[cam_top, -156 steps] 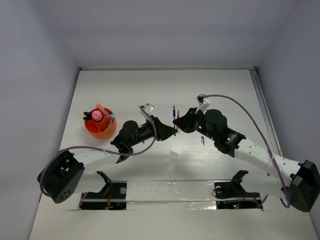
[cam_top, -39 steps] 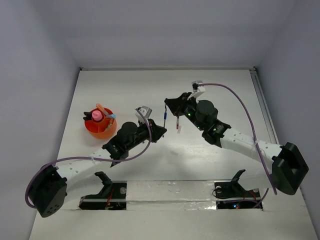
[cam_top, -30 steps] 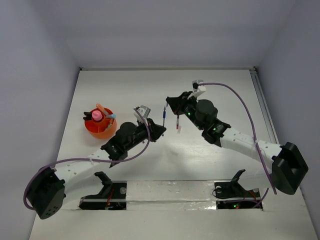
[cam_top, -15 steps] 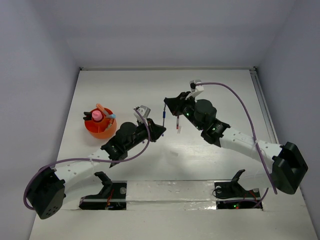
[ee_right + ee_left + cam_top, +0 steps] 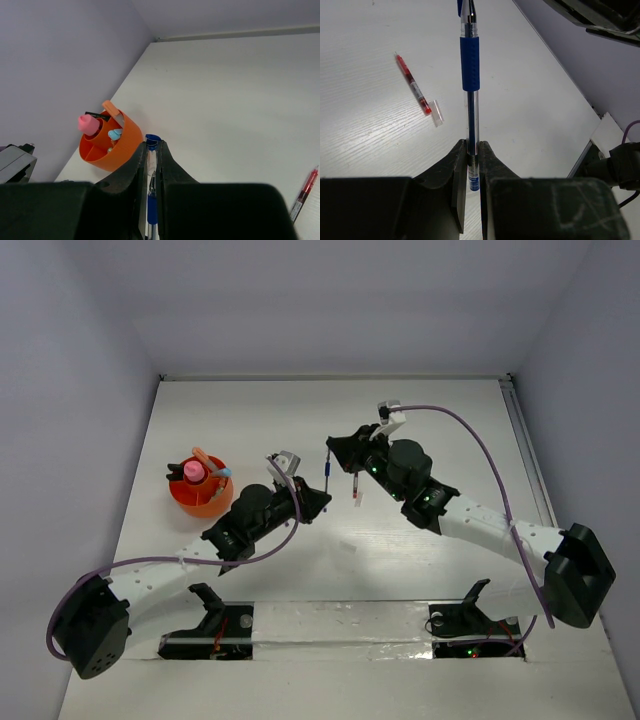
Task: Sort the stationery into containers
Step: Close the pen cap on the pen.
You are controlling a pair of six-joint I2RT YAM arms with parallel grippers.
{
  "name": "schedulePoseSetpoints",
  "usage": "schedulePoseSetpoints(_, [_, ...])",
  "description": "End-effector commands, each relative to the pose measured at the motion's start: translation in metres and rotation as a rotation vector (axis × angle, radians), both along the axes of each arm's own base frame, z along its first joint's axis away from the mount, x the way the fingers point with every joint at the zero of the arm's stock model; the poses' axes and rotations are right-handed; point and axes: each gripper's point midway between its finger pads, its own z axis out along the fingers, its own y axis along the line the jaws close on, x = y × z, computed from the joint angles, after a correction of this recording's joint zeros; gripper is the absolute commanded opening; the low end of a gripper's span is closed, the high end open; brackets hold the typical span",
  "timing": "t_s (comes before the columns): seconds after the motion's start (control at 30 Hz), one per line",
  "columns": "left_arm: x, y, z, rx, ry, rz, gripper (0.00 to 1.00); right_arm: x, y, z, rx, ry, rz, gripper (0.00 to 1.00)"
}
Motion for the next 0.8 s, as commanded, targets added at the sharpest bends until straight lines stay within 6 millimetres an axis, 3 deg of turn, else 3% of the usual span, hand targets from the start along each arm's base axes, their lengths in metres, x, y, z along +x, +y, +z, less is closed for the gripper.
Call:
schedulePoseSetpoints(0.0, [0.001, 0.002, 0.012, -0.027, -0.044, 0.01, 0.0, -0.008, 0.007, 0.019, 0.037, -0.035, 0.028, 0.0])
schedulePoseSetpoints(0.3, [0.003, 0.007, 0.015, -0.029, -0.053, 0.034, 0.0, -0.021, 0.013, 0.002, 0.006, 0.01, 0.077, 0.0])
schedulePoseSetpoints(0.57, [0.007, 0.015, 0.026, -0.034, -0.086, 0.08, 0.0, -0.036, 0.01, -0.026, -0.031, 0.121, 0.115, 0.0])
schedulePoseSetpoints(0.77, [0.006, 0.018, 0.045, -0.065, -0.117, 0.09, 0.0, -0.065, 0.017, -0.043, -0.043, 0.218, 0.252, 0.0])
